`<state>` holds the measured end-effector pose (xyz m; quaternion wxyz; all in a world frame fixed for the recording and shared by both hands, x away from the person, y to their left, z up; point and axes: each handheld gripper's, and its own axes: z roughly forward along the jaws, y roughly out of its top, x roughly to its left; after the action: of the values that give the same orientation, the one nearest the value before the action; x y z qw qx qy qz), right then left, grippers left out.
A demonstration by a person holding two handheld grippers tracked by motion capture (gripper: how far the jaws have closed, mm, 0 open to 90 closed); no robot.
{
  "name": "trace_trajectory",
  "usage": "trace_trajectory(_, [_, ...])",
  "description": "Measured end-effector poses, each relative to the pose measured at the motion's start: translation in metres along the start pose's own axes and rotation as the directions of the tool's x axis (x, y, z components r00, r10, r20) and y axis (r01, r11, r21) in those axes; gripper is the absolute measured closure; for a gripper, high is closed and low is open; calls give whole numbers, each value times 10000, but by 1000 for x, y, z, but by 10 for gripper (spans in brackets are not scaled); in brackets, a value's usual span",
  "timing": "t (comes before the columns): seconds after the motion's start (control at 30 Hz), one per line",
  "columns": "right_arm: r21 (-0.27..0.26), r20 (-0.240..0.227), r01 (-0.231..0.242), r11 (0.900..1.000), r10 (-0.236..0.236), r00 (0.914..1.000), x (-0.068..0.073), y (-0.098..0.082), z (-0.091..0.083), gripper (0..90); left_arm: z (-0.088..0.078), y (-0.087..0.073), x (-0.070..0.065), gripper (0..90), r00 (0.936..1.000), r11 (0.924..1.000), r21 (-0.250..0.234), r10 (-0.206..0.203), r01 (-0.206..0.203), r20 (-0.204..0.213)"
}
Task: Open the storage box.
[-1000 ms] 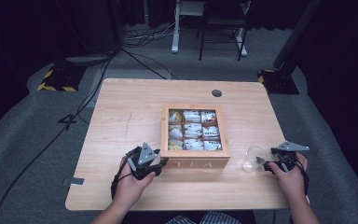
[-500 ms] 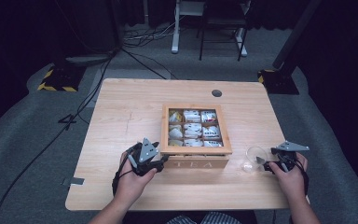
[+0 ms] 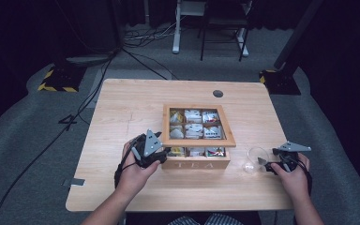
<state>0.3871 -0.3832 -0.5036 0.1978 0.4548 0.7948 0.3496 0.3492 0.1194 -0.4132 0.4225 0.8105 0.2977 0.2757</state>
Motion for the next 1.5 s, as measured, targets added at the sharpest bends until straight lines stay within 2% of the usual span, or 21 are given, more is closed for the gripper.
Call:
trace_trajectory(0.07, [129,19,-6,9999,5,10000,0,1,-1,166,0,4,5,466,10000,10000,-36,-19,19,31])
trace_trajectory(0.1, [206,33,-32,9998,32,10000,1,1,-2,181,-1,8,10,481,9998,9998,-150,-154,155,85])
trace_trajectory(0.2, [407,-98,-20,9992,24,9999,3,2,-7,230,-1,16,16,479,9992,9993,-174,-318,322,230])
trace_trajectory(0.3, [510,-100,-18,9987,23,9999,3,4,-11,232,0,21,19,479,9986,9986,-277,-454,462,275])
trace_trajectory(0.33, [495,-85,-80,9987,84,9999,2,7,-19,237,0,24,22,478,9986,9986,-277,-443,451,293])
trace_trajectory(0.4, [268,-118,-330,9991,333,9994,1,11,-29,239,-1,32,27,483,9977,9971,-464,-579,595,348])
trace_trajectory(0.5, [83,-208,-465,9989,467,9987,0,18,-43,247,-1,36,30,490,9976,9972,-448,-589,605,358])
trace_trajectory(0.73, [-117,-300,-381,9992,378,9988,7,32,-62,263,3,49,40,490,9970,9972,-366,-644,660,424])
trace_trajectory(0.87, [-250,-22,-352,9991,352,9994,13,40,-72,295,6,57,44,495,9983,9986,-136,-501,505,285])
trace_trajectory(0.93, [-324,-52,-400,9987,398,9992,14,43,-74,303,7,62,45,497,9992,9993,55,-373,372,163])
trace_trajectory(0.97, [-496,-117,-461,9977,455,9989,18,49,-79,312,8,66,45,505,9996,9996,111,-271,270,13])
trace_trajectory(1.1, [-623,-148,-225,9978,216,9997,26,63,-88,314,8,69,49,506,9994,9994,16,-341,341,107])
trace_trajectory(1.13, [-623,-148,-225,9978,216,9997,26,63,-88,314,8,69,50,506,9991,9992,-7,-399,399,172])
trace_trajectory(1.17, [-658,-104,-93,9978,86,9999,30,70,-92,314,9,69,53,499,9981,9985,-116,-537,541,308])
trace_trajectory(1.23, [-706,20,8,9975,-6,10000,34,77,-95,315,9,69,54,497,9978,9982,-169,-576,581,324])
trace_trajectory(1.37, [-886,-222,-95,9960,76,9997,40,86,-96,314,10,70,56,499,9971,9974,-309,-631,644,415])
trace_trajectory(1.47, [-1024,-497,-33,9947,-18,9988,53,98,-94,316,10,71,58,504,9975,9976,-385,-567,583,412])
trace_trajectory(1.5, [-1024,-497,-33,9947,-18,9988,53,98,-94,316,10,72,59,504,9974,9974,-400,-590,606,415])
